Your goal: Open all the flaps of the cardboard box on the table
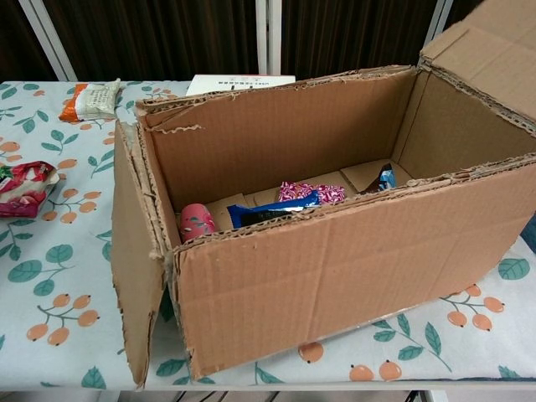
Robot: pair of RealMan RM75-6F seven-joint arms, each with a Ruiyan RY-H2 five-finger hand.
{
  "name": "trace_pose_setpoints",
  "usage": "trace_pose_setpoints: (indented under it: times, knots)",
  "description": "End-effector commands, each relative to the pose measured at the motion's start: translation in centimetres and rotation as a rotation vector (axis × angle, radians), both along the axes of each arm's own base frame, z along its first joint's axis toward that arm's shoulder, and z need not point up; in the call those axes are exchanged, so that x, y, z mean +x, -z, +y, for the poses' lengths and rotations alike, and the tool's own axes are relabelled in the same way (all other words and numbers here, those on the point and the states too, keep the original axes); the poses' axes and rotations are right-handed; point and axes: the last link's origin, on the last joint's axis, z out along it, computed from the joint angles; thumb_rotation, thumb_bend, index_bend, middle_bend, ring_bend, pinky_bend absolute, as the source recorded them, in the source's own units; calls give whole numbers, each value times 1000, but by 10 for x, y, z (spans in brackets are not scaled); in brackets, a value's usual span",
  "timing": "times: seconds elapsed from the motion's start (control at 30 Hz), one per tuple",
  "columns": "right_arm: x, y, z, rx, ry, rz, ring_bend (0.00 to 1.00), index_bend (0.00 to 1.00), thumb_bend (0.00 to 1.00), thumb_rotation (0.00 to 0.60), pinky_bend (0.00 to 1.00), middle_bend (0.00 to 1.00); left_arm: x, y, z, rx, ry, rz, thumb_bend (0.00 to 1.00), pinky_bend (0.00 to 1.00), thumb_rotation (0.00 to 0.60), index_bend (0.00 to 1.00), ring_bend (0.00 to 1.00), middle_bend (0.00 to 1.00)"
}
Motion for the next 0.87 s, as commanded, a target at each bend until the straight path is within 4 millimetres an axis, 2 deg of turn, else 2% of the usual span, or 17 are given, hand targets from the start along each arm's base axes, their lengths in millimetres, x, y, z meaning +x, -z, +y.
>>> trace_pose_setpoints:
  times: [0.03,0.07,0.1,0.13,0.17,0.2,0.3,0.37,0.5,0.57,0.7,0.87]
  knots:
    - [-10,-3,7,-23,6,-11,31,532,1000,600,0,406,0,0,-1,3,2,-2,0,176,236,109,122,153]
    - [-13,-2,10,-36,0,-12,22,455,1000,600,0,344,0,0,-2,6,3,-2,0,176,238,109,122,153]
    - [-17,0,14,-49,-1,-5,8,295,1000,600,0,229,-1,0,-3,10,3,-2,0,176,239,108,122,153]
    - [-23,2,20,-66,4,3,2,198,995,600,0,166,-1,-1,-4,14,3,-1,0,176,240,109,122,153]
    - [-32,7,28,-93,18,11,0,86,973,600,0,86,-3,-1,-5,21,3,3,0,176,240,109,122,153]
    - [-39,11,35,-117,35,15,0,19,922,600,0,34,-4,-2,-7,28,4,7,0,176,237,109,122,152]
    - [-72,29,62,-232,113,20,0,0,703,600,0,0,-9,-3,-12,79,23,38,0,176,225,108,104,135]
    - [-93,44,78,-299,158,6,0,0,634,600,0,0,-13,-3,-16,133,48,91,0,174,205,107,78,97]
    - [-136,73,111,-388,290,-28,0,0,628,600,0,0,-24,2,-33,194,53,171,0,172,244,91,70,84]
    - [-152,80,120,-418,339,-35,0,0,628,600,0,0,-33,4,-41,218,58,233,0,172,245,76,70,82]
    - [-172,85,127,-458,390,-24,0,0,628,600,0,0,-49,11,-52,212,46,295,0,171,248,53,70,81]
    - [-179,91,128,-437,413,-33,0,0,630,600,0,0,-58,17,-57,186,20,264,0,171,250,53,70,78]
